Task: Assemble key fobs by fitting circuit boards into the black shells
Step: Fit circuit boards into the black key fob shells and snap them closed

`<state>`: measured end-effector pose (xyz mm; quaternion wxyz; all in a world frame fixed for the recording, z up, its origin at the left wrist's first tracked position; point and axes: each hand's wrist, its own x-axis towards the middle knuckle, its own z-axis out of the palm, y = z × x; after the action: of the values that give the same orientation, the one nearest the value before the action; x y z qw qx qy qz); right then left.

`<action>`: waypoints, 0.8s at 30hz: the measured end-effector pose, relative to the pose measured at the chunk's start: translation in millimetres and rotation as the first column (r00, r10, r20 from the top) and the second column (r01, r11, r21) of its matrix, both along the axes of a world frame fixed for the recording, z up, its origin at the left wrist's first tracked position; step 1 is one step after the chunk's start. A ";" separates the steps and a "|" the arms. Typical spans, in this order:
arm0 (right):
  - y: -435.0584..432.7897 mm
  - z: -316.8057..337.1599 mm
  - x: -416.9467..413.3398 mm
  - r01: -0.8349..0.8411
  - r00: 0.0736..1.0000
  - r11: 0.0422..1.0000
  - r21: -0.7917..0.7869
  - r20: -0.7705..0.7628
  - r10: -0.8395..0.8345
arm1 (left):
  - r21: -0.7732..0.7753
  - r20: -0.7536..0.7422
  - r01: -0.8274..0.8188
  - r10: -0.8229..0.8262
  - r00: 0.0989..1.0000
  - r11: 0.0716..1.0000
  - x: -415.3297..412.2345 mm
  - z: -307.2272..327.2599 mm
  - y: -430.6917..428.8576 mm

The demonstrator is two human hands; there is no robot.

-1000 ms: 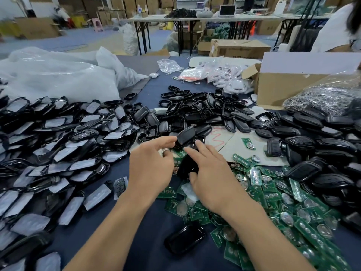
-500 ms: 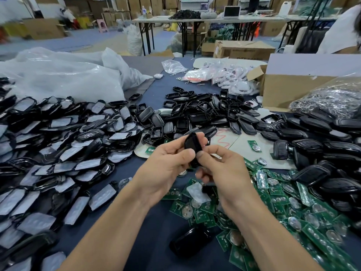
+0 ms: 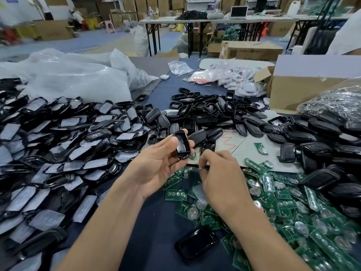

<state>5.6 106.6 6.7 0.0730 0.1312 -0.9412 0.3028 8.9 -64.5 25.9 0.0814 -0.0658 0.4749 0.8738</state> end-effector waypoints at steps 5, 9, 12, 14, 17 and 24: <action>10.9 6.3 0.4 0.002 0.998 0.935 -0.356 -0.055 -0.024 | -0.053 0.047 0.004 -0.002 0.999 0.999 -1.6 0.0 0.9; 16.5 11.4 2.4 -0.013 0.997 0.760 -0.649 0.051 0.060 | -0.088 0.062 0.011 -0.006 0.998 0.996 -3.9 -1.3 1.5; 17.3 8.3 0.6 -0.001 0.984 0.720 -0.694 0.127 0.123 | -0.161 0.046 0.025 -0.018 0.999 0.987 -2.9 -3.9 3.9; 19.7 6.2 -2.4 0.030 0.985 0.690 -0.723 0.138 0.103 | -0.206 0.014 0.035 -0.033 0.999 0.978 -1.9 -4.7 5.4; 22.3 3.3 -6.7 0.076 0.985 0.627 -0.775 0.155 0.072 | -0.194 -0.040 0.062 -0.071 0.997 0.979 0.8 -5.5 5.2; 26.7 4.2 -1.6 0.020 0.990 0.816 -0.578 0.128 0.067 | -0.265 -0.108 0.084 -0.116 0.987 0.961 4.3 -6.0 9.0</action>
<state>4.0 133.3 10.9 0.0384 0.0926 -0.8061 0.5832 13.3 -55.4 19.9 0.0870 0.0019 0.5920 0.8013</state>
